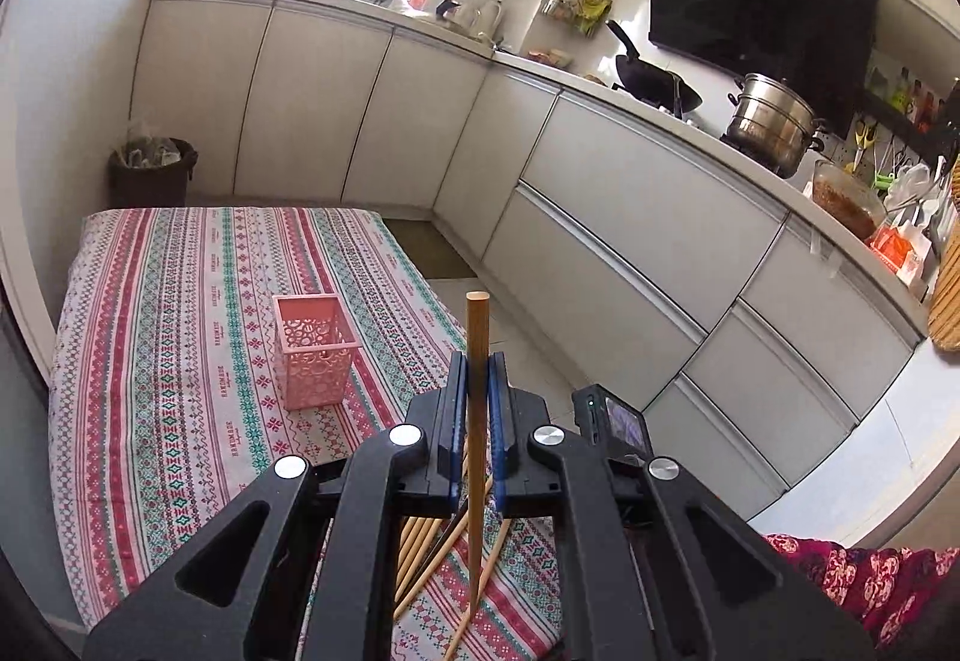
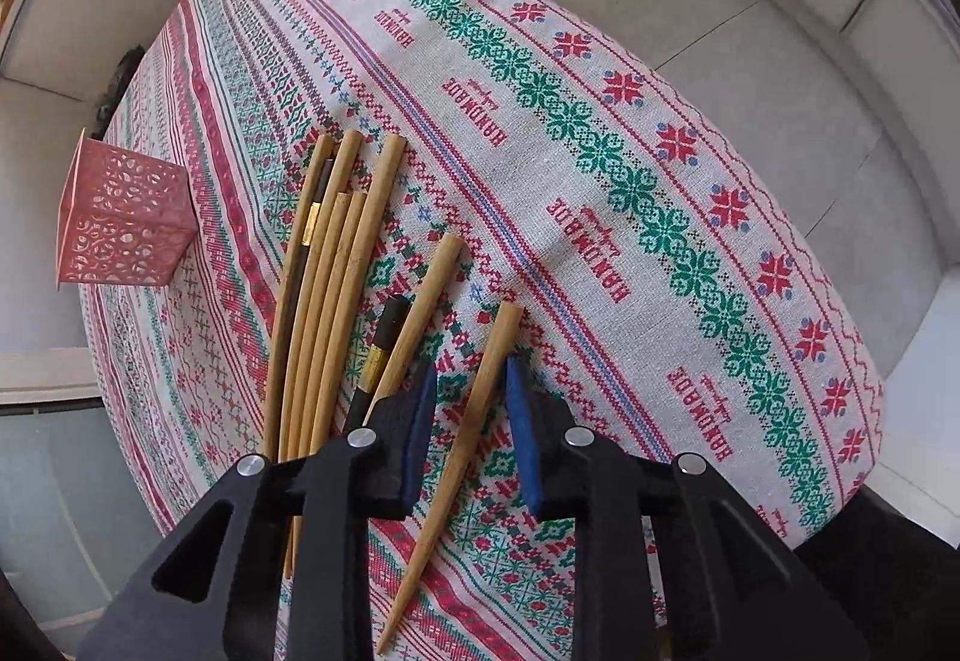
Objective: Organize utensils
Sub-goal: 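Grasp a wooden chopstick with the right tool while the left tool lifts its chopstick, then lower both held chopsticks into the pink basket and open both tools, then move the left tool back to the pile and grasp another chopstick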
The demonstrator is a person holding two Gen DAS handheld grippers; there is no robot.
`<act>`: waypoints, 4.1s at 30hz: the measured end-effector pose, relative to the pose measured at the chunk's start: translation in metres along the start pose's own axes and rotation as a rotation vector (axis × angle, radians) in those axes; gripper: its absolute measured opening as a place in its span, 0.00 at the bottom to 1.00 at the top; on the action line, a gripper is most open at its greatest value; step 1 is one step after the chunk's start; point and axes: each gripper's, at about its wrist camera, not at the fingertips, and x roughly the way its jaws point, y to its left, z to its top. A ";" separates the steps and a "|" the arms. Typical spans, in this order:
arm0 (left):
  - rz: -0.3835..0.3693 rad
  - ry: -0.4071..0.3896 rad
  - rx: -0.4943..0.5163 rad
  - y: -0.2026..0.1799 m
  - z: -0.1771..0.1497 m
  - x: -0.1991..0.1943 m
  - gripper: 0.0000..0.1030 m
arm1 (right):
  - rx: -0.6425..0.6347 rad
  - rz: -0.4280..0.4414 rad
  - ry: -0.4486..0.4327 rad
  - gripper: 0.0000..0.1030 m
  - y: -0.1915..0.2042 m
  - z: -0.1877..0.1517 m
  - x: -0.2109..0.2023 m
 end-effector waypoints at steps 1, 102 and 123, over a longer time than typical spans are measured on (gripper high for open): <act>0.002 -0.008 -0.003 0.000 0.000 -0.002 0.06 | -0.010 -0.027 -0.012 0.13 0.002 -0.001 0.001; 0.111 0.735 0.609 -0.043 -0.107 0.216 0.45 | -0.159 0.198 -0.412 0.94 -0.066 0.038 -0.135; 0.114 0.856 0.653 -0.059 -0.088 0.313 0.10 | 0.048 0.238 -0.416 0.93 -0.117 0.060 -0.144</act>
